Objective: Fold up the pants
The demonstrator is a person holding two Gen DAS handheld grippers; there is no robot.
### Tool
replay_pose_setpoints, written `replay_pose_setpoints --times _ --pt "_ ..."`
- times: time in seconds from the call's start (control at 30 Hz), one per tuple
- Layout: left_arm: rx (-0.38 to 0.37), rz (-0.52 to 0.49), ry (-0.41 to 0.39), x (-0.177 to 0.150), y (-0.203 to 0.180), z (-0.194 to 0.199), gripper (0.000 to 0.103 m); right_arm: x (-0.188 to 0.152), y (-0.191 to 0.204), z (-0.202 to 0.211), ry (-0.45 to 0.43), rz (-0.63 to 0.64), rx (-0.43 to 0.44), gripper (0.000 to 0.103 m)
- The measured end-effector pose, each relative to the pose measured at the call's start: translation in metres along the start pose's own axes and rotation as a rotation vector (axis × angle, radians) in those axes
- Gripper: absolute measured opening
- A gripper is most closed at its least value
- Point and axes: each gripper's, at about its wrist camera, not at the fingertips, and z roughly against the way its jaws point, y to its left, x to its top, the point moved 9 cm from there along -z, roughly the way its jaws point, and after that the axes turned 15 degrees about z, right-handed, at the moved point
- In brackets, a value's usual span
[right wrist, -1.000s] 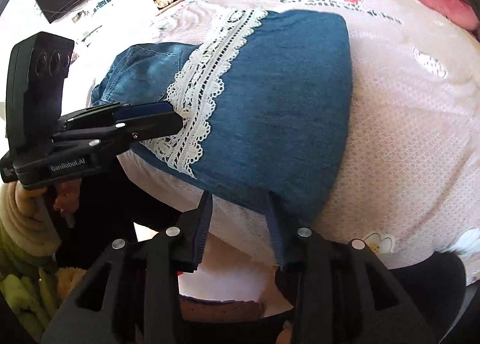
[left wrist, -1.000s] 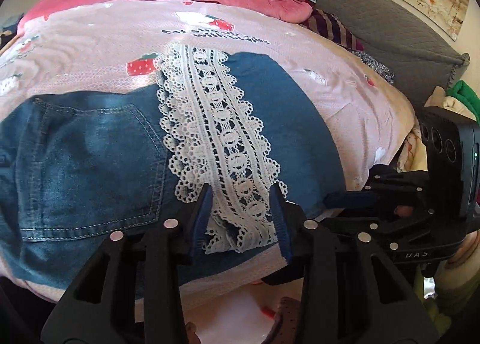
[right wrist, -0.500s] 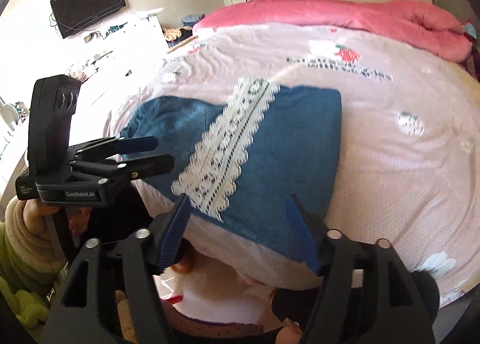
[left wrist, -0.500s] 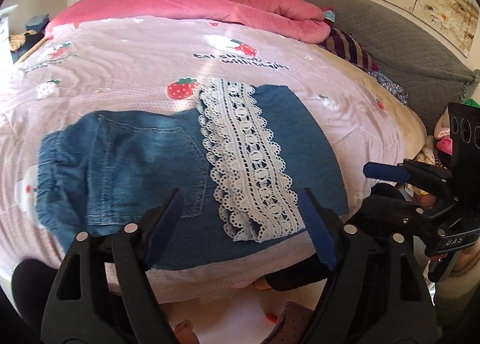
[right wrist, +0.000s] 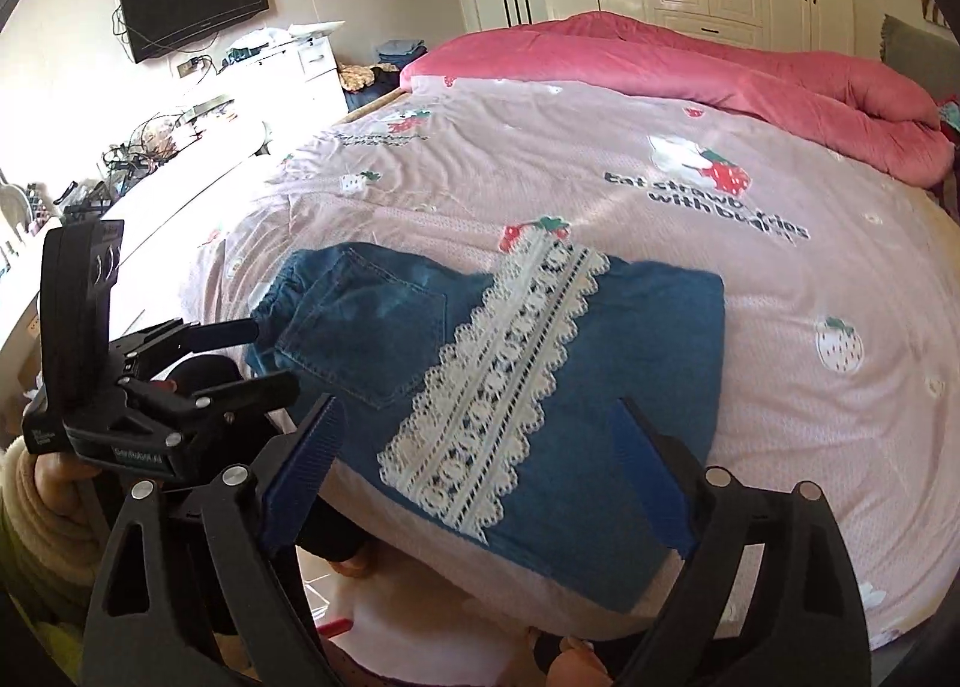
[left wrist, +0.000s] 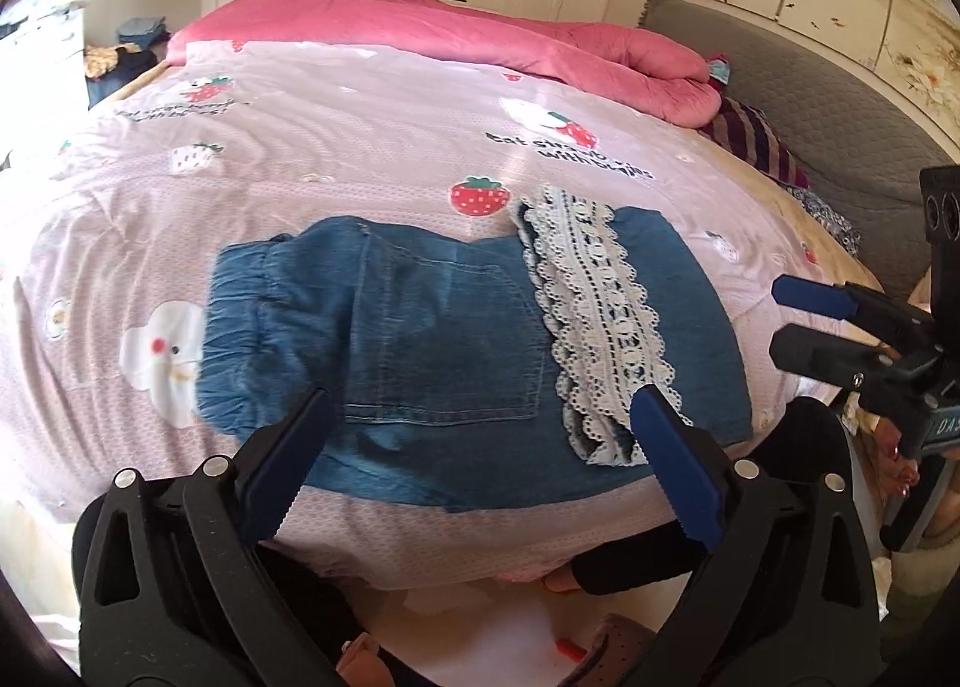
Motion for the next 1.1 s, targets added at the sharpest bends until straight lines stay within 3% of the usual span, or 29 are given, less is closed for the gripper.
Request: replay_pose_setpoints --times 0.37,0.5,0.87,1.1 --pt "0.055 0.161 0.014 0.003 0.057 -0.002 0.093 0.057 0.02 -0.053 0.025 0.084 0.058 0.091" --pt "0.019 0.249 0.055 -0.001 0.073 -0.01 0.093 0.075 0.036 -0.082 0.058 0.125 0.113 0.091" --pt "-0.081 0.318 0.109 -0.008 0.079 -0.029 0.093 0.123 0.082 -0.163 0.166 0.228 0.303 0.091" --pt "-0.125 0.326 0.11 -0.004 0.08 -0.036 0.093 0.109 0.105 -0.219 0.327 0.272 0.434 0.085"
